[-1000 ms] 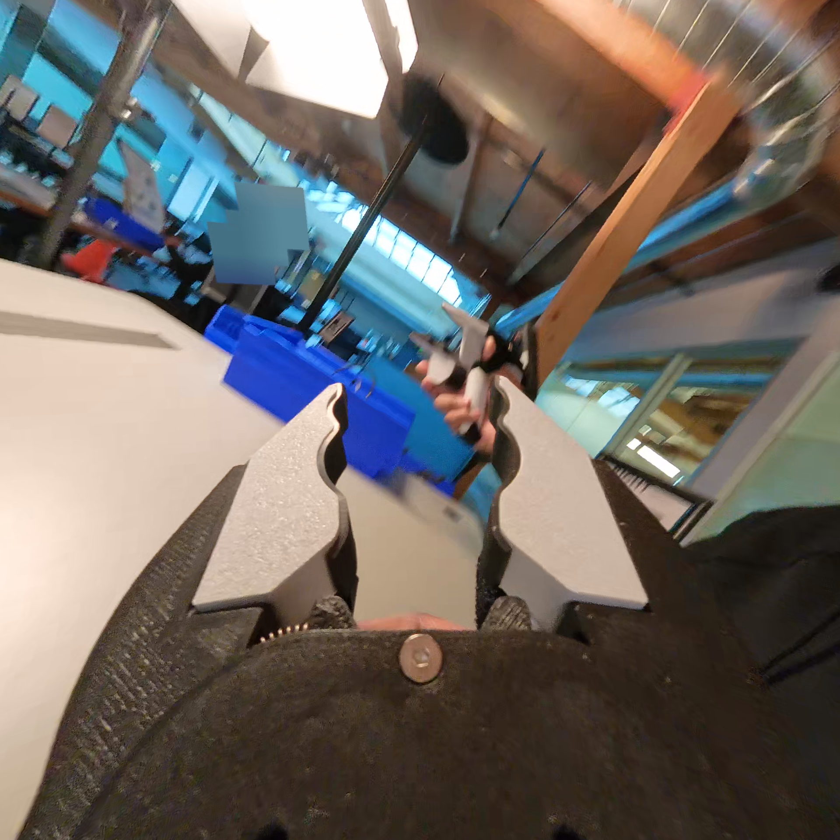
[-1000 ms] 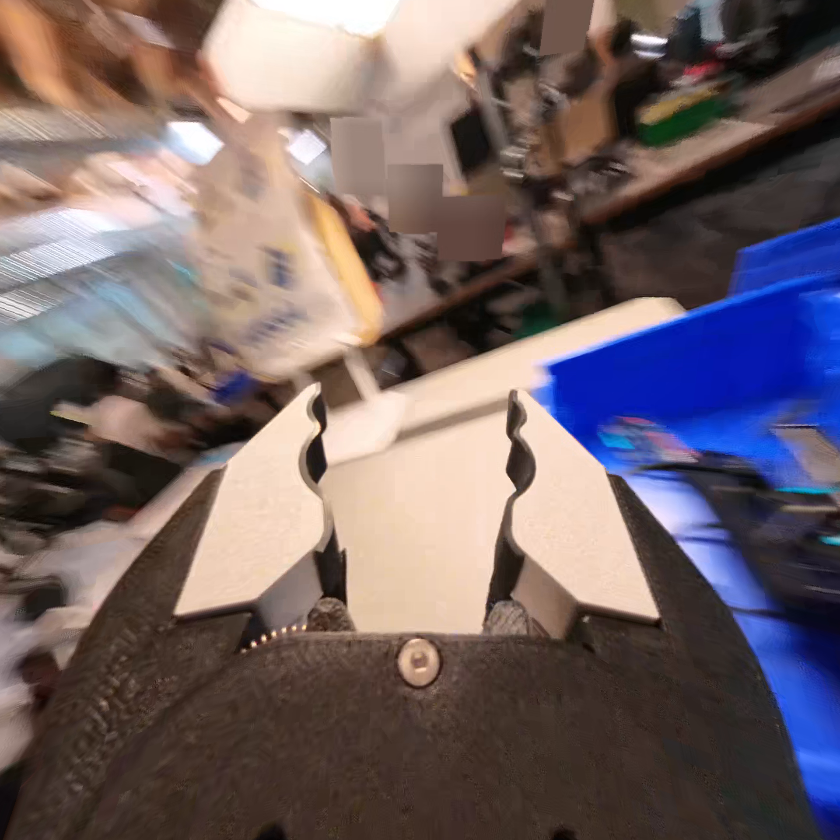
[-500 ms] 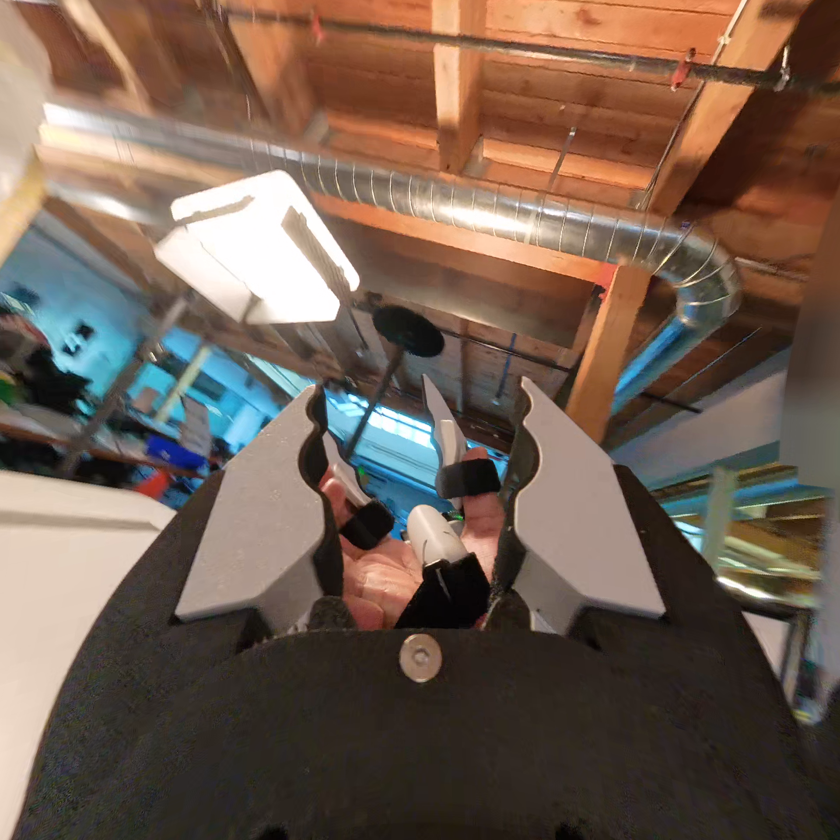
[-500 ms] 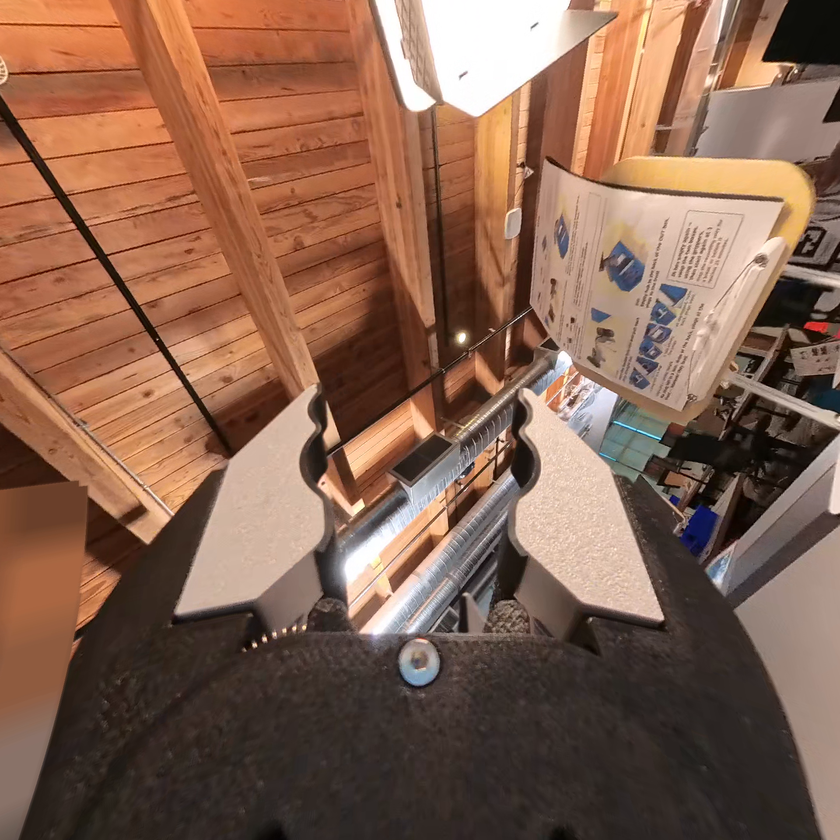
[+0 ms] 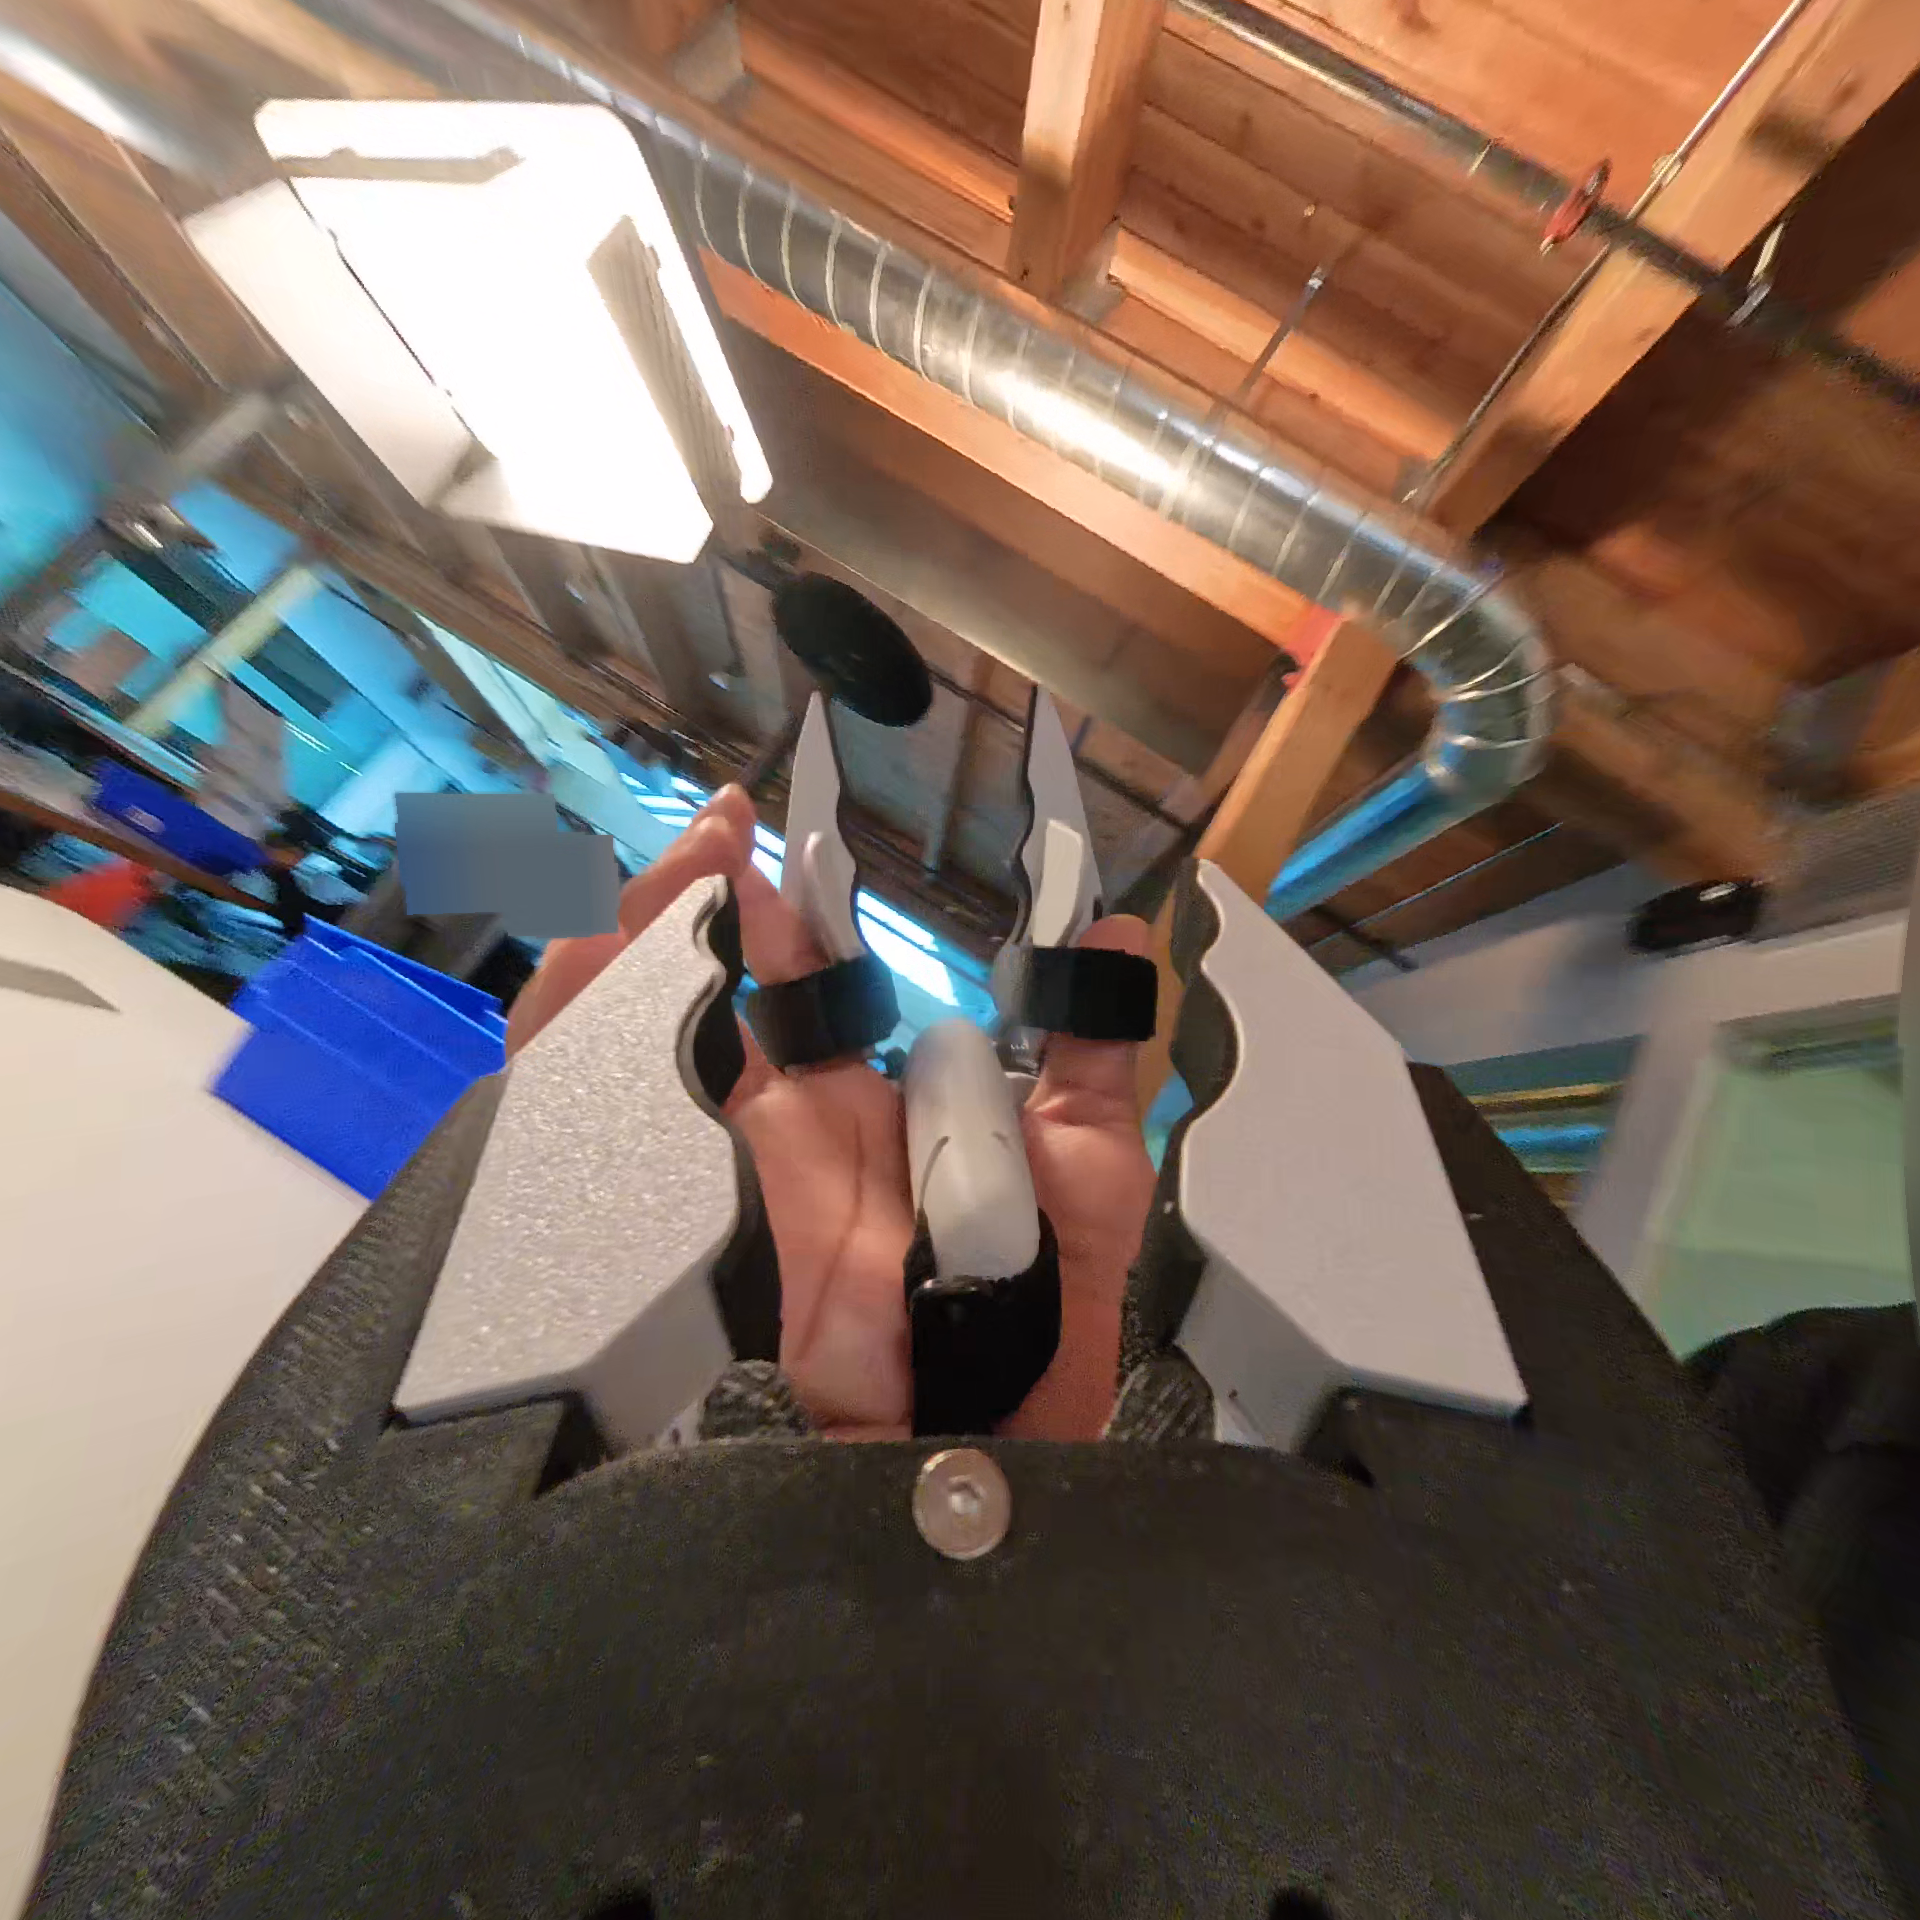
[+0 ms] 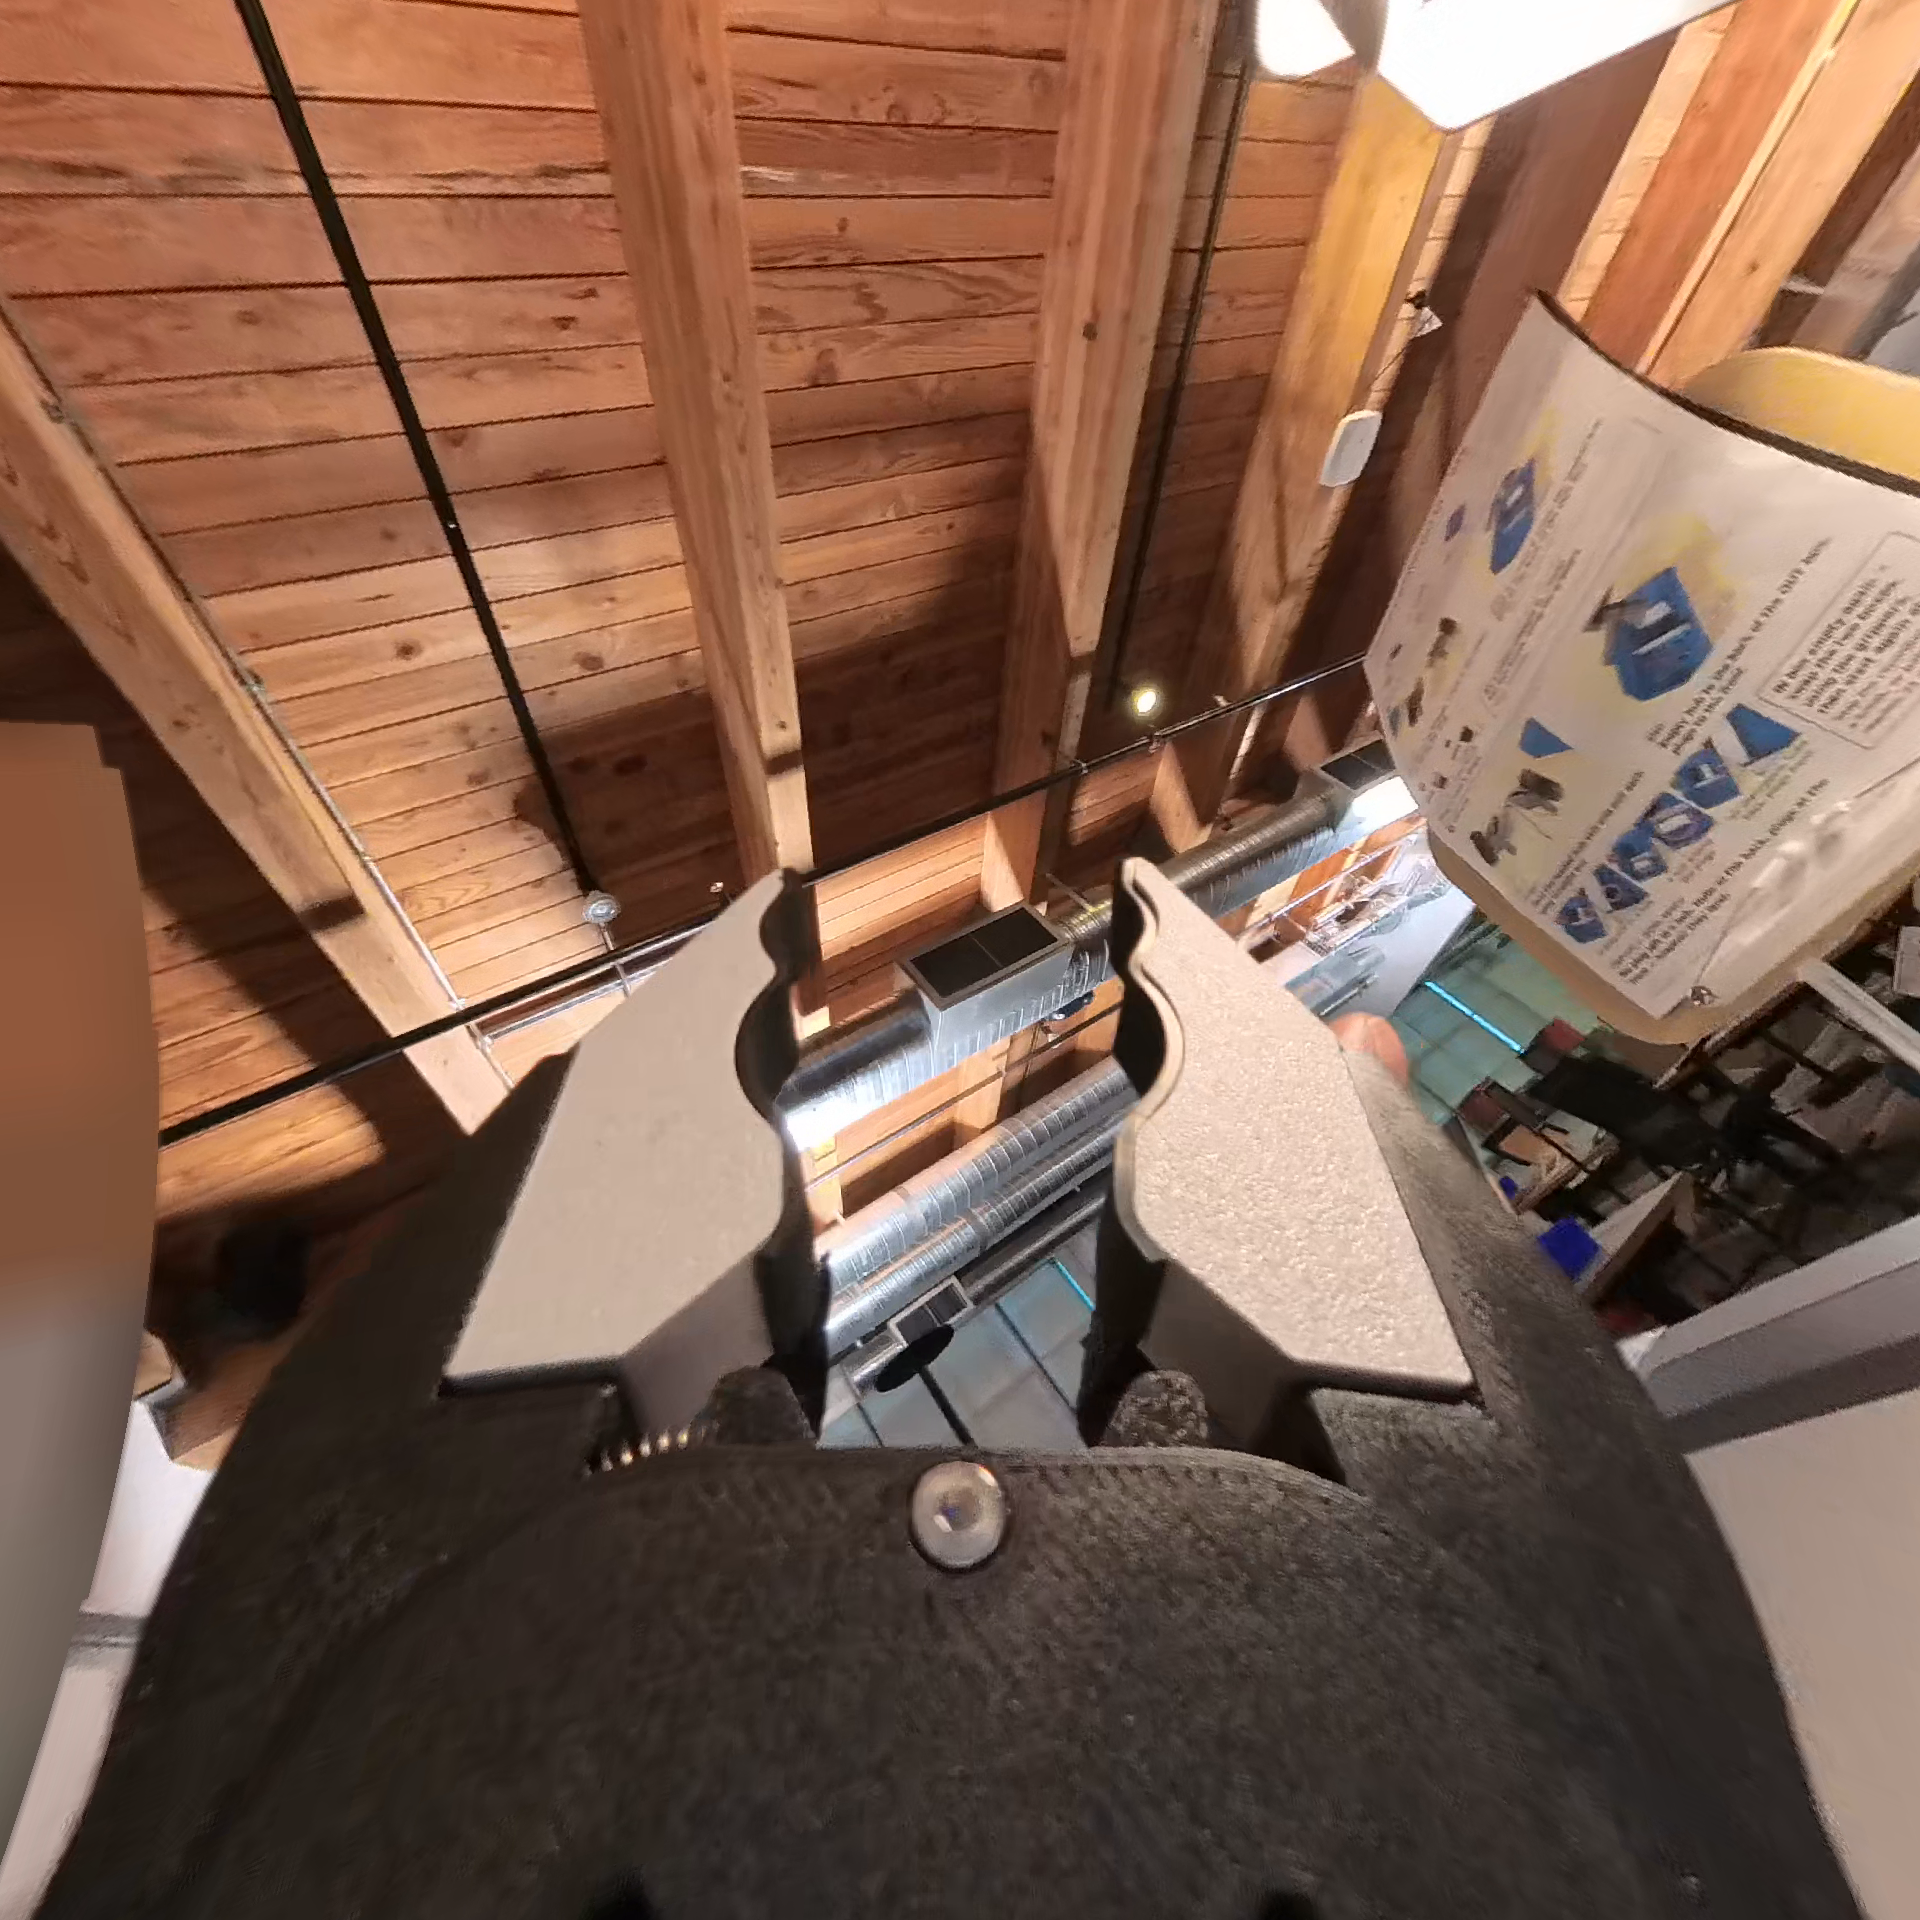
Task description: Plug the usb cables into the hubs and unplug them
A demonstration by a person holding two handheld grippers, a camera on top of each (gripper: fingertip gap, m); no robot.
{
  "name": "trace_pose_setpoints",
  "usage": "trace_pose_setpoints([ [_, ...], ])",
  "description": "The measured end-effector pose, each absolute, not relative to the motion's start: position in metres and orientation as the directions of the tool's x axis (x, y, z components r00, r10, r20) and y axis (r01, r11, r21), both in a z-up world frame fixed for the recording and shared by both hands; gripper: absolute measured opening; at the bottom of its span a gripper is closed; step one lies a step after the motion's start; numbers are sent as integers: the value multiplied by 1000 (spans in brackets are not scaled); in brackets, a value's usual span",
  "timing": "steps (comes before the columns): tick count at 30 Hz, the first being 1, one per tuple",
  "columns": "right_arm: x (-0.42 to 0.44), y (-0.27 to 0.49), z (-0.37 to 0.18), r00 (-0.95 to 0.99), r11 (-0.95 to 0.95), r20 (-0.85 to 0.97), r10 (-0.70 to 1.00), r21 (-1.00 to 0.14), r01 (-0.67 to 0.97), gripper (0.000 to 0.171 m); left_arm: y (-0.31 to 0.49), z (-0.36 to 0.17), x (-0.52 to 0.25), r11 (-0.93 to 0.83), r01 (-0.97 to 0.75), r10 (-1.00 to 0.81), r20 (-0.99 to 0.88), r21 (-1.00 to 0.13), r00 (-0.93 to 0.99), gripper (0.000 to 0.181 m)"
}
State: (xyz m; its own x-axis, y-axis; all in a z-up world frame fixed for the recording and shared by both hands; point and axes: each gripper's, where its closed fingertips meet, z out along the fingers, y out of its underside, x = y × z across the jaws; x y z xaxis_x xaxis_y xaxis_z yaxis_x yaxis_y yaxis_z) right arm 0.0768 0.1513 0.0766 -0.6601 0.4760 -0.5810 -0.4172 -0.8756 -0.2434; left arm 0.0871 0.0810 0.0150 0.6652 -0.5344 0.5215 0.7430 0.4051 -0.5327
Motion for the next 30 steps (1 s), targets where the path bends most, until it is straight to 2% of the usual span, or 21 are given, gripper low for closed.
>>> trace_pose_setpoints([
  [4, 85, 150, 81, -613, -853, -602, 511, -271, -446, 47, 77, 15, 91, 369, 832, -619, 558, -414, 553, 81],
  [6, 88, 152, 79, -566, -831, -619, 543, -300, -469, 38, 77, 15, 98, 341, 844, -643, 553, -414, 530, 83],
  [8, 90, 161, 71, -451, -743, -610, 652, -393, -542, 30, 80, 15, 117, 310, 808, -641, 517, -502, 567, 86],
  [9, 94, 172, 66, -407, -705, -604, 686, -410, -579, 27, 88, 10, 123, 307, 758, -583, 515, -575, 628, 95],
  [11, 101, 190, 55, -345, -650, -586, 733, -455, -608, 28, 99, -4, 125, 321, 593, -425, 448, -738, 787, 92],
  [14, 106, 215, 34, -132, -509, -542, 830, -640, -576, 35, 97, -14, 85, 369, 461, -191, 420, -807, 887, 83],
  [17, 117, 253, 4, 211, -263, -368, 905, -877, -403, 41, 84, -34, 61, 209, 327, -66, 320, -922, 945, 62],
  [19, 141, 293, -14, 428, -114, -212, 879, -963, -243, 45, 65, -52, 36, 74, 230, 57, 235, -970, 970, 61],
  [21, 173, 333, -25, 579, -25, -87, 811, -993, -115, 49, 32, -63, 1, -21, 147, 215, 140, -989, 967, 61],
  [23, 197, 362, -39, 645, -26, -16, 764, -1000, 6, 54, -11, -72, -38, -120, 91, 373, 40, -989, 927, 64],
  [27, 207, 392, -88, 642, -137, 41, 766, -965, 225, 66, -107, -88, -102, -294, 115, 611, -94, -949, 786, 82],
  [30, 203, 399, -109, 631, -128, 88, 770, -949, 289, 67, -171, -87, -131, -362, 138, 713, -178, -922, 678, 79],
])
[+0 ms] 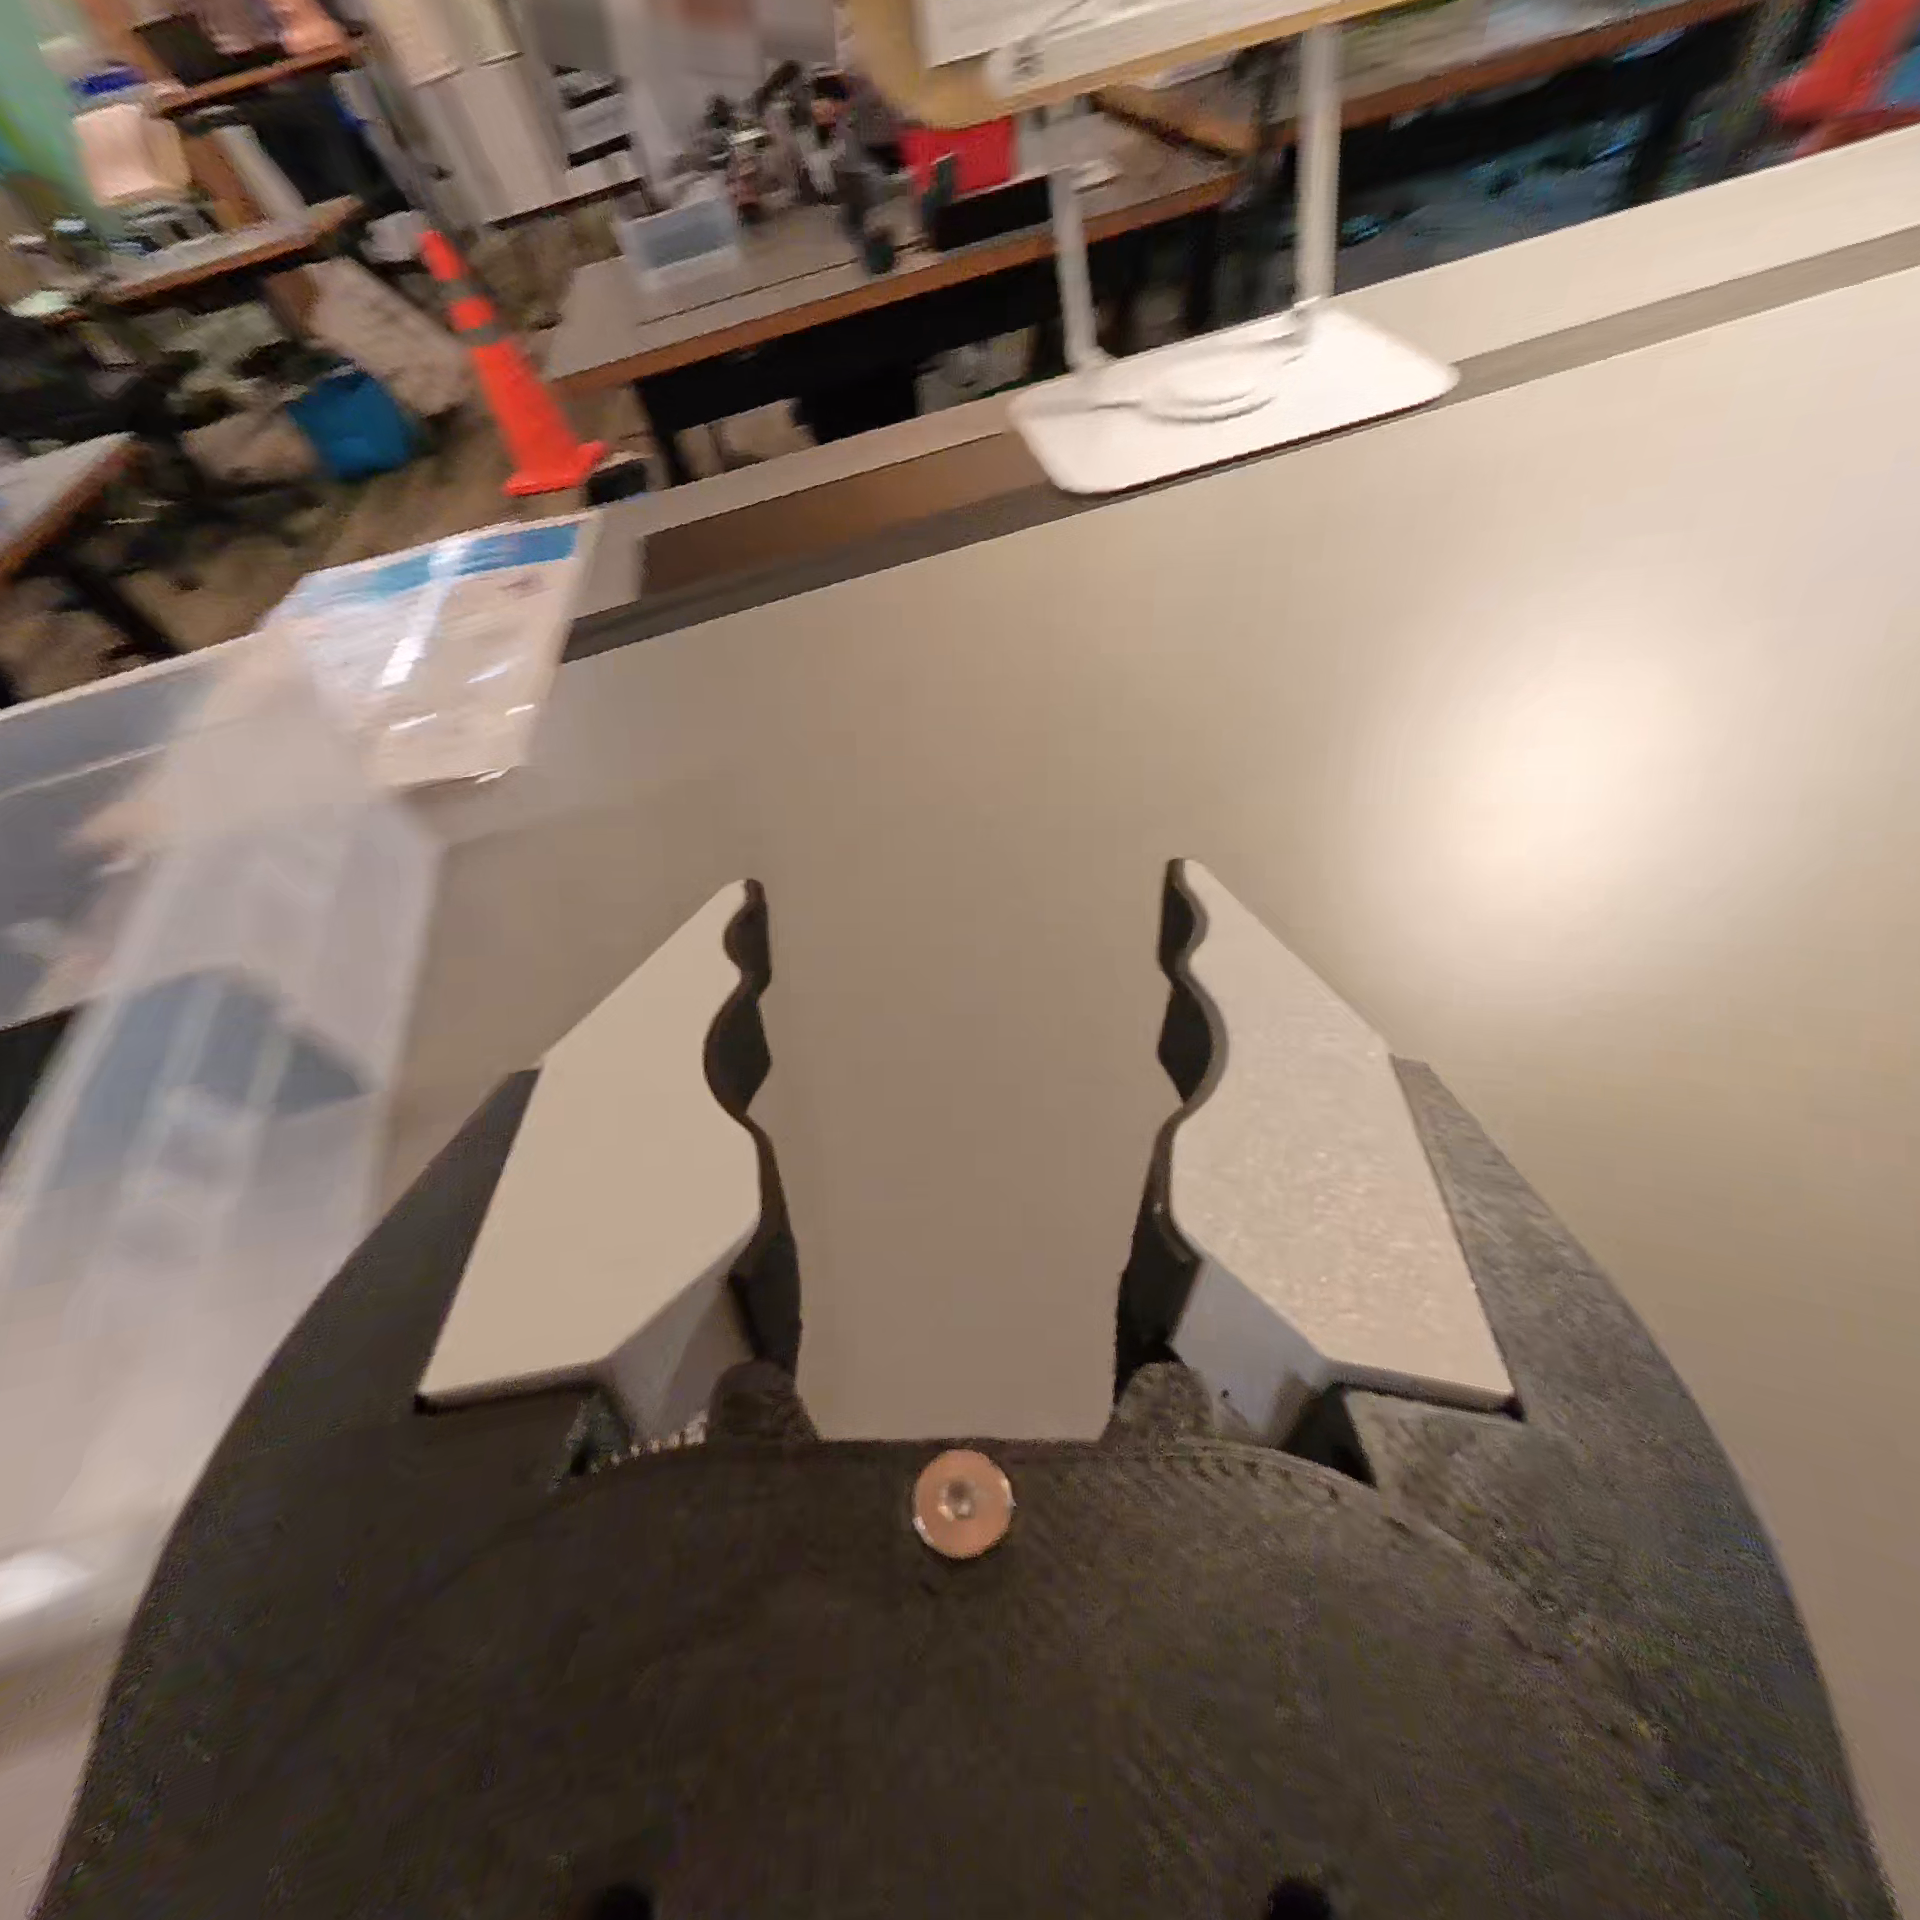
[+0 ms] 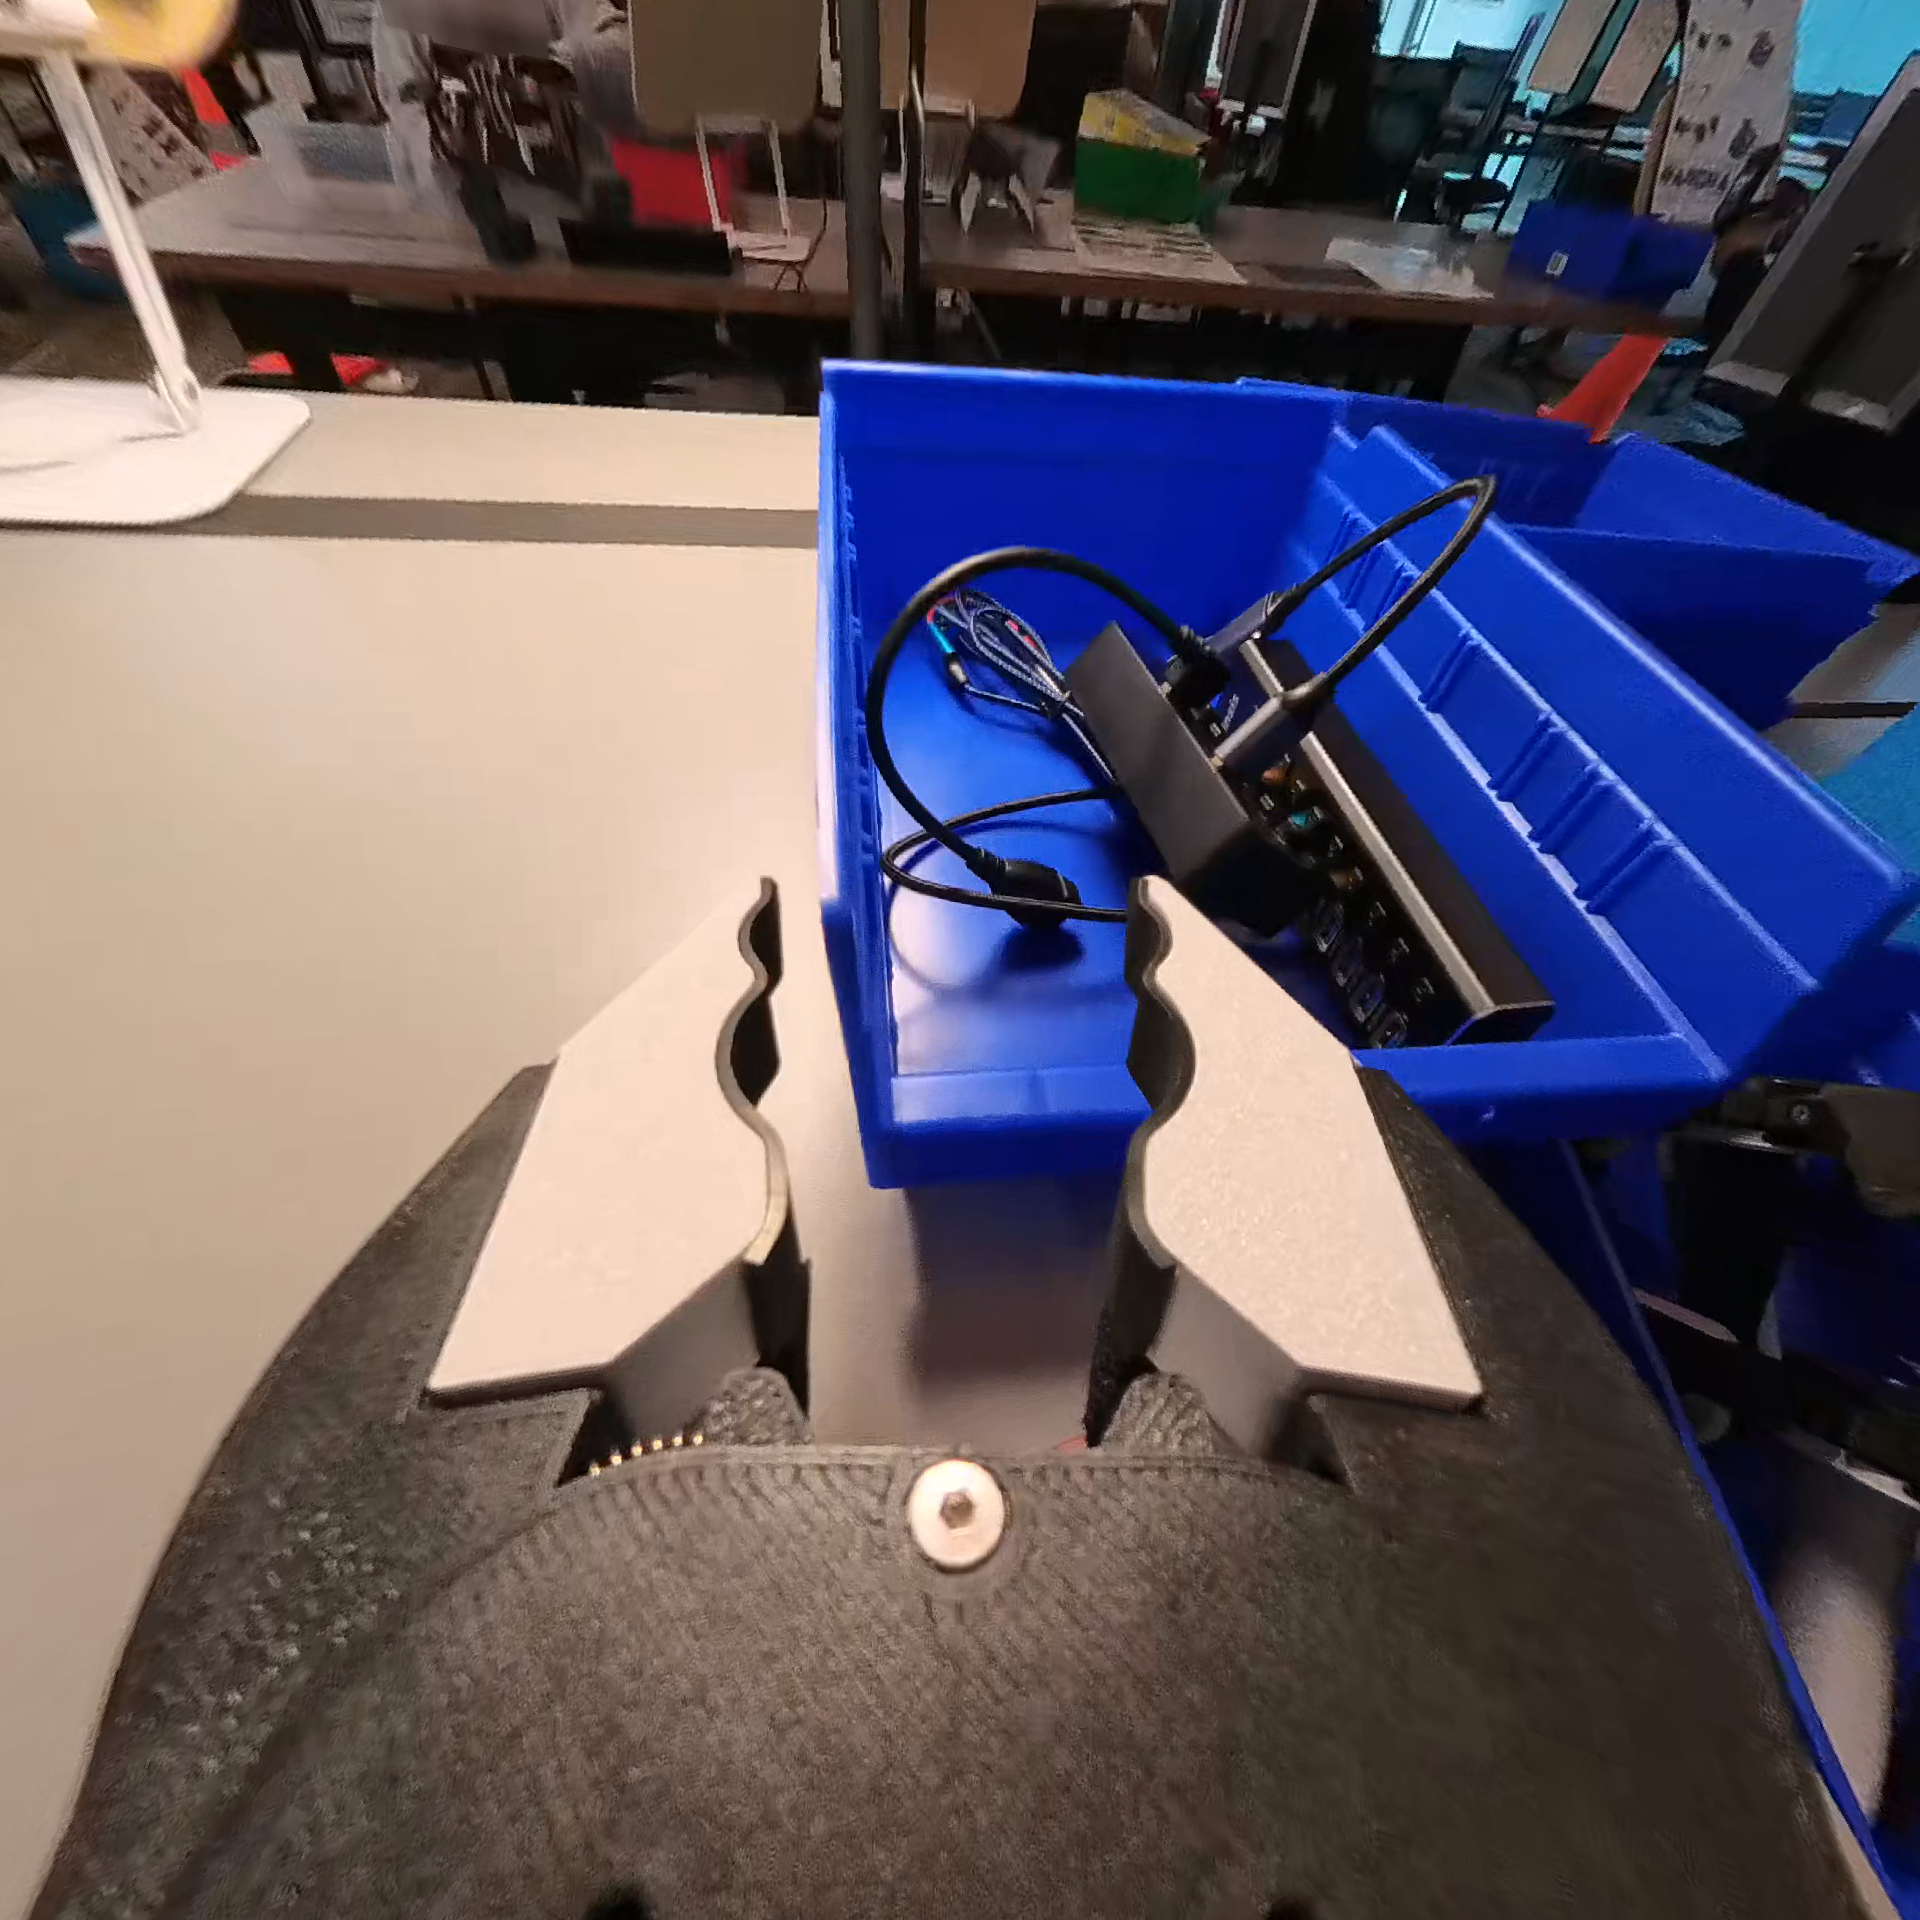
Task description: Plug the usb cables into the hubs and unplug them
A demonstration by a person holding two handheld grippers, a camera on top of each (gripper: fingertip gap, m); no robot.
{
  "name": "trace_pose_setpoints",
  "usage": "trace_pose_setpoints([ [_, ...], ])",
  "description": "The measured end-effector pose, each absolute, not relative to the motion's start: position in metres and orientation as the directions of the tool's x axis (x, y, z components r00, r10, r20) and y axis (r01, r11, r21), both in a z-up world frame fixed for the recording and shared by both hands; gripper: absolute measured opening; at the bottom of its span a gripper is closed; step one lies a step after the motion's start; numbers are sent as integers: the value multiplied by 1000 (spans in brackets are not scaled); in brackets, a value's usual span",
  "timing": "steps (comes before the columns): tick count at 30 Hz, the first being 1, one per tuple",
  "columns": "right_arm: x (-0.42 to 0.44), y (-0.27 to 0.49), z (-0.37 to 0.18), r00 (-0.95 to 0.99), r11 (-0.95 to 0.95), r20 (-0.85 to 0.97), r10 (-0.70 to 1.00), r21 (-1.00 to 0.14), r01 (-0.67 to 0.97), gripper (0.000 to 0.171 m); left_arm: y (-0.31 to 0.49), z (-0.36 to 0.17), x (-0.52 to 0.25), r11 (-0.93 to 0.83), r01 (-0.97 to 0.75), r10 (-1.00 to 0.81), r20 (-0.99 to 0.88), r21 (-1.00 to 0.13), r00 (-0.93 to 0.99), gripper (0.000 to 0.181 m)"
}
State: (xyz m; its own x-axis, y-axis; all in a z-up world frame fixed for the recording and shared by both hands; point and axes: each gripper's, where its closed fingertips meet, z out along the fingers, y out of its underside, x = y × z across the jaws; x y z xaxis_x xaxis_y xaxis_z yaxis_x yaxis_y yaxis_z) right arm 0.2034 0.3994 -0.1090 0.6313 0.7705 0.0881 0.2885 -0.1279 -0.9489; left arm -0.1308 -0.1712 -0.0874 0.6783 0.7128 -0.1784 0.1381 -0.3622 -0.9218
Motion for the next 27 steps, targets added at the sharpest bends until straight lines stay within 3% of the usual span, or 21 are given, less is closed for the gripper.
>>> trace_pose_setpoints([
  [7, 182, 394, -115, 582, -94, 113, 805, -944, 315, 62, -288, -65, -164, -392, 149, 843, -290, -908, 453, 37],
  [10, 179, 395, -112, 574, -91, 113, 811, -945, 314, 60, -328, -58, -175, -347, 167, 889, -268, -923, 371, 41],
  [14, 176, 400, -113, 576, -96, 121, 808, -938, 332, 55, -354, -83, -195, -359, 263, 895, -251, -895, 368, 68],
  [17, 171, 400, -118, 567, -107, 128, 814, -926, 363, 38, -351, -110, -208, -362, 336, 887, -210, -869, 412, 68],
  [20, 167, 402, -119, 570, -103, 133, 811, -927, 362, 9, -353, -119, -223, -416, 312, 873, -278, -854, 401, 39],
  [22, 166, 403, -119, 570, -97, 132, 811, -930, 354, 4, -354, -118, -230, -462, 259, 851, -341, -848, 399, 11],
  [27, 173, 395, -118, 522, -88, 106, 846, -939, 334, 3, -340, -116, -215, -417, 198, 828, -280, -887, 486, 6],
])
